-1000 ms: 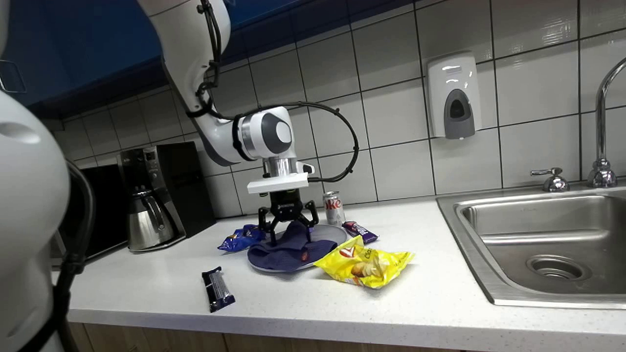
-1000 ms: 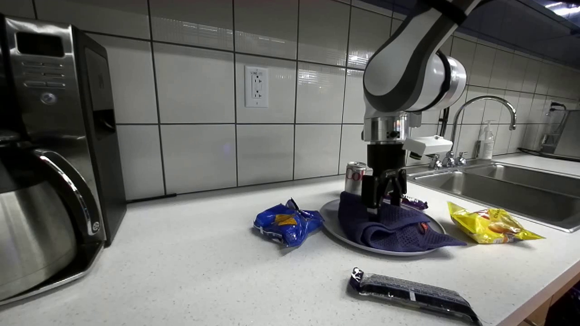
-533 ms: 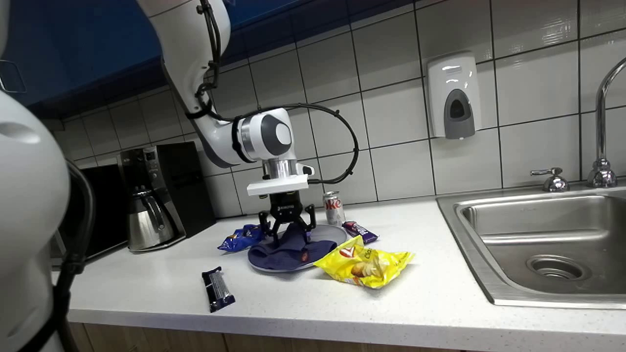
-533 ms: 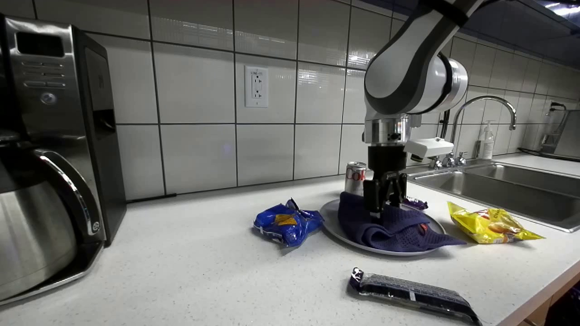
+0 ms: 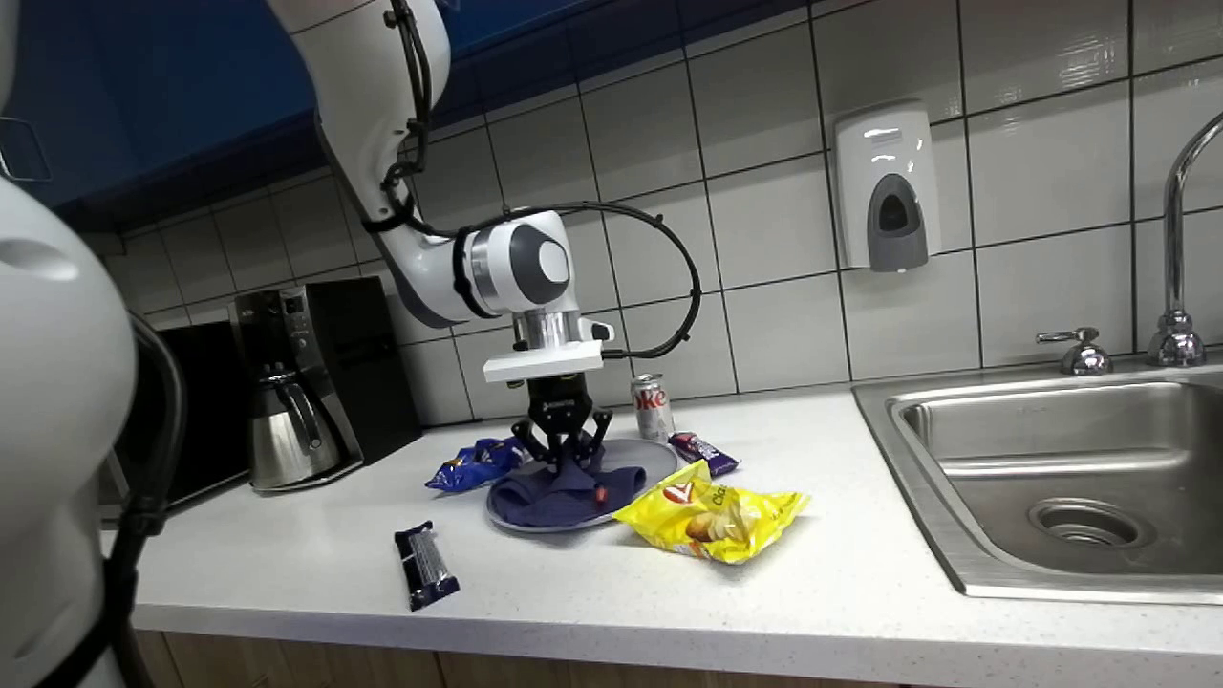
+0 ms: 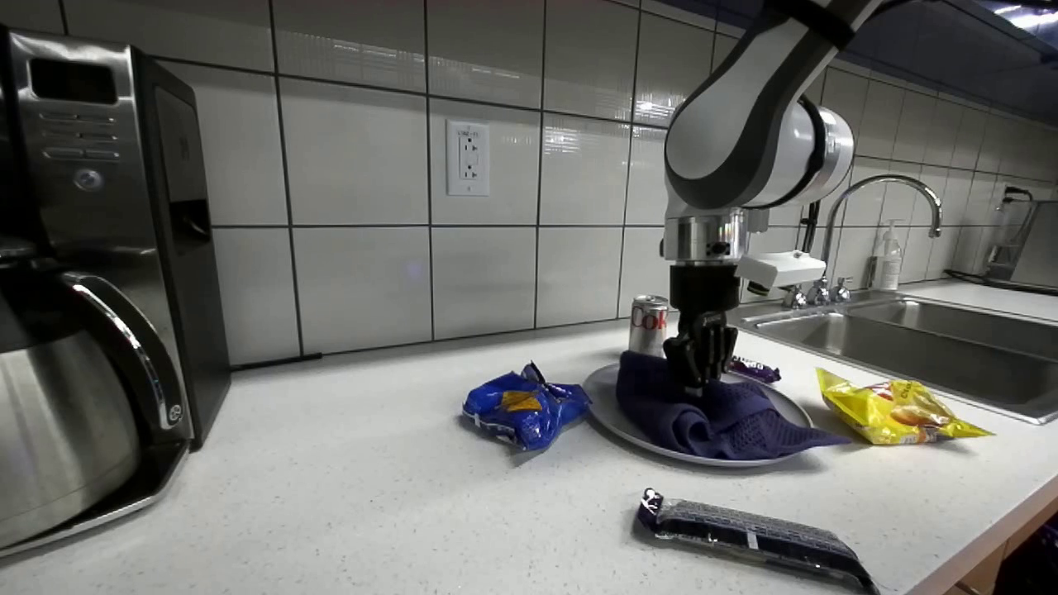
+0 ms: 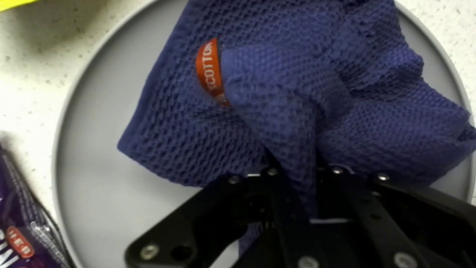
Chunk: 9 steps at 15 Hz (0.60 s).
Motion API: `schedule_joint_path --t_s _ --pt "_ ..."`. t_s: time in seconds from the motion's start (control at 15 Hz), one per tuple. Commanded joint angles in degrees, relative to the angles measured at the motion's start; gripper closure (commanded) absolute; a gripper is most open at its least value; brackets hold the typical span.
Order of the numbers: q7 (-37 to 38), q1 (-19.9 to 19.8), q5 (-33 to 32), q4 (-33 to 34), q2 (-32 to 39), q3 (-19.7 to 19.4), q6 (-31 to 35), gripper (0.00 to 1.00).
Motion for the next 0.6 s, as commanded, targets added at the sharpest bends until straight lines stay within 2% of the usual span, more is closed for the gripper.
schedule_joint_path --t_s 0.0,0.53 --pt "-1.2 -0.9 0.2 -1.0 -1.1 0.7 0.9 1.00" --pt "-1.2 -0.7 0.5 -2.3 -6.1 1.0 0.3 0.98"
